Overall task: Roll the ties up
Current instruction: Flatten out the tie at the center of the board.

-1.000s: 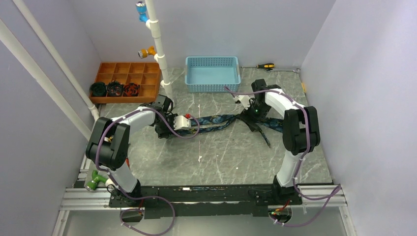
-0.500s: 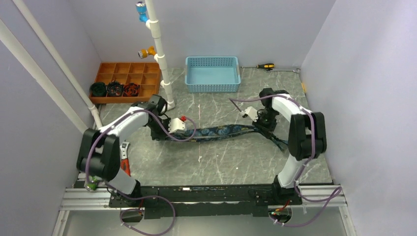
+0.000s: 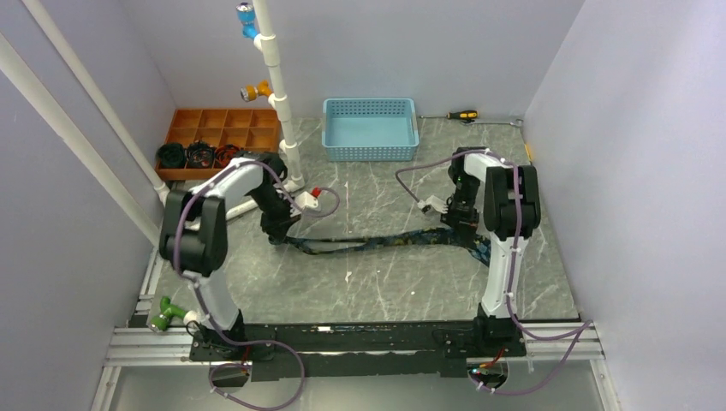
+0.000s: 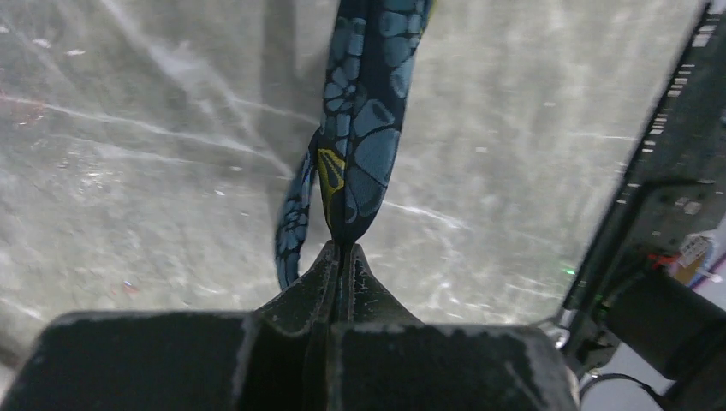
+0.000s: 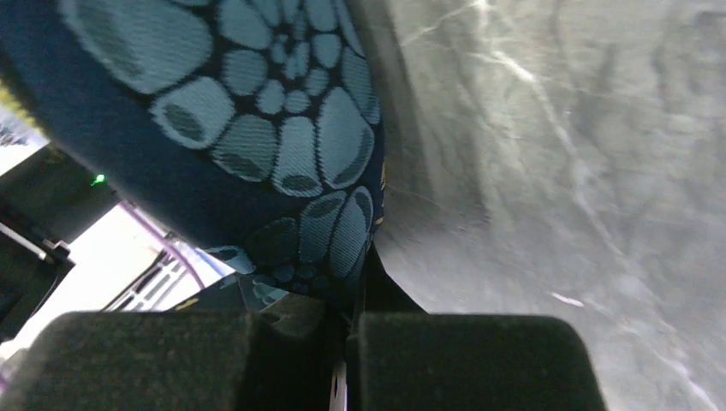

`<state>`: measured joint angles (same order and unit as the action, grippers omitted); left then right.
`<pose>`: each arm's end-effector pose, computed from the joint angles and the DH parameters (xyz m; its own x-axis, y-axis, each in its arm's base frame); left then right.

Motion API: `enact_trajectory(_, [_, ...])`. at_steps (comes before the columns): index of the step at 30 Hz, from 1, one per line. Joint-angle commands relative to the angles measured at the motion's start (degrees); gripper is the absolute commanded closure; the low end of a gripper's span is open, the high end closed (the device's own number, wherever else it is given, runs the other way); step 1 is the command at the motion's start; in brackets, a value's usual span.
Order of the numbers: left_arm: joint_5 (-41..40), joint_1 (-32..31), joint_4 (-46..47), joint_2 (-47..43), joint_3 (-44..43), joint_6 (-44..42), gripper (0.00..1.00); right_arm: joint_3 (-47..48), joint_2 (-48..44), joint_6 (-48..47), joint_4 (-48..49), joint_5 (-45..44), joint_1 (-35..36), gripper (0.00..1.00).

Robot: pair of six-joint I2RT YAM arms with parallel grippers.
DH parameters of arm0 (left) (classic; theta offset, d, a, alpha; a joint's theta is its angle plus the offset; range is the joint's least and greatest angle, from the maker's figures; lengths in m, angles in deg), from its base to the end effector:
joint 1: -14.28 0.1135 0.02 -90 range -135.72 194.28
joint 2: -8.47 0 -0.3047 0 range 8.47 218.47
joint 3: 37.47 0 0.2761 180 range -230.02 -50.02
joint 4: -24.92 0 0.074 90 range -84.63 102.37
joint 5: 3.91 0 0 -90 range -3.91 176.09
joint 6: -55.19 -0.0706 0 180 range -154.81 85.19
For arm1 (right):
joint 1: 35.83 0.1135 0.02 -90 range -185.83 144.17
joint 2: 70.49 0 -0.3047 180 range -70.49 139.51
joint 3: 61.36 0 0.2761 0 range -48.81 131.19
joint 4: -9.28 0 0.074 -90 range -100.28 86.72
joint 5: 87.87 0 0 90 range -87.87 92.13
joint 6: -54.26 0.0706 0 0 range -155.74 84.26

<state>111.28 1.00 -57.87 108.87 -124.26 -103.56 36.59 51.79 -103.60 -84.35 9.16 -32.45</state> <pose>0.3123 -0.1046 0.2112 -0.1999 0.9137 -0.3538 0.9600 0.1104 -0.2572 0.3656 0.0302 0.1301 -0.3312 -0.9405 0.0766 -0.8172 0.3264 0.4750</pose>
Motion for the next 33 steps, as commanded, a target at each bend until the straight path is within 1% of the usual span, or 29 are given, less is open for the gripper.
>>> enact_trajectory(1, [-1.6, 1.6, 1.4, 6.6, -6.9, 1.5, 1.0, 5.2, 3.3, -4.4, -4.7, -0.6, -0.6, 1.0])
enact_trajectory(4, [-1.1, 1.5, 2.8, 8.0, -9.4, 1.7, 0.99, 4.9, 4.9, -4.0, -2.6, -2.1, -0.6, 1.0])
enact_trajectory(5, [-1.4, 1.6, 5.2, 7.9, -9.1, 2.6, 0.95, 4.1, 4.9, -3.5, -1.0, -2.3, -0.7, 1.0])
enact_trajectory(6, [-1.8, 1.6, 7.0, 7.9, -8.6, 3.1, 0.9, 3.6, 4.9, -3.0, 0.4, -2.6, -0.7, 0.94])
enact_trajectory(7, [-2.5, 1.5, 8.6, 8.0, -8.0, 3.4, 0.83, 3.3, 5.2, -2.2, 1.5, -2.7, -0.7, 0.77])
enact_trajectory(8, [-3.3, 1.5, 9.8, 8.2, -7.6, 3.9, 0.79, 3.5, 5.5, -1.4, 2.0, -2.5, -0.7, 0.7])
enact_trajectory(10, [-5.0, 1.6, 11.7, 8.5, -7.0, 5.5, 0.73, 4.7, 5.6, -0.1, 2.2, -1.9, -1.3, 0.29])
enact_trajectory(12, [-6.5, 1.6, 13.4, 8.0, -5.8, 6.3, 0.66, 7.1, 4.9, 0.5, 1.8, -1.4, -2.3, 0.04])
enact_trajectory(13, [-7.0, 1.6, 14.6, 7.2, -5.1, 6.9, 0.63, 8.5, 4.4, 0.7, 1.3, -1.2, -2.9, 0.01])
enact_trajectory(16, [-8.1, 1.7, 18.4, 3.7, -2.8, 8.5, 0.54, 14.1, 3.6, 1.5, -1.5, 0.6, -6.2, 0.0])
enact_trajectory(19, [-6.6, 1.7, 18.7, 1.3, -3.6, 10.0, 0.47, 16.3, 1.9, 2.9, -1.7, 0.8, -8.6, 0.0])
enact_trajectory(21, [-3.8, 1.8, 16.8, 0.6, -5.4, 10.3, 0.44, 16.2, -0.2, 5.0, -0.5, 1.4, -9.7, 0.0])
enact_trajectory(22, [-0.9, 2.2, 15.2, 0.0, -6.4, 10.0, 0.41, 16.2, -1.2, 6.1, -0.3, 2.3, -9.9, 0.01])
enact_trajectory(23, [2.3, 2.5, 13.6, -0.7, -7.1, 8.8, 0.07, 16.4, -2.2, 7.4, -0.5, 3.8, -10.0, 0.01])
enact_trajectory(24, [5.4, 2.8, 12.5, -1.3, -7.3, 7.8, 0.01, 16.6, -3.3, 8.3, -1.1, 5.7, -10.0, 0.01])
enact_trajectory(26, [9.0, 2.5, 13.2, -2.4, -6.5, 7.5, 0.01, 17.0, -4.9, 11.2, -2.3, 11.7, -9.4, 0.01])
enact_trajectory(28, [10.9, 0.8, 14.1, -2.3, -6.3, 7.2, 0.01, 17.2, -5.8, 13.7, -3.9, 16.9, -8.4, 0.03])
enact_trajectory(31, [8.3, -3.2, 18.6, -0.9, -6.5, 9.6, 0.01, 16.4, -7.2, 17.2, -4.7, 24.3, -7.1, 0.07])
enact_trajectory(33, [5.8, -5.3, 22.1, 0.7, -7.0, 11.1, 0.06, 15.1, -7.8, 19.0, -4.7, 27.3, -6.2, 0.12])
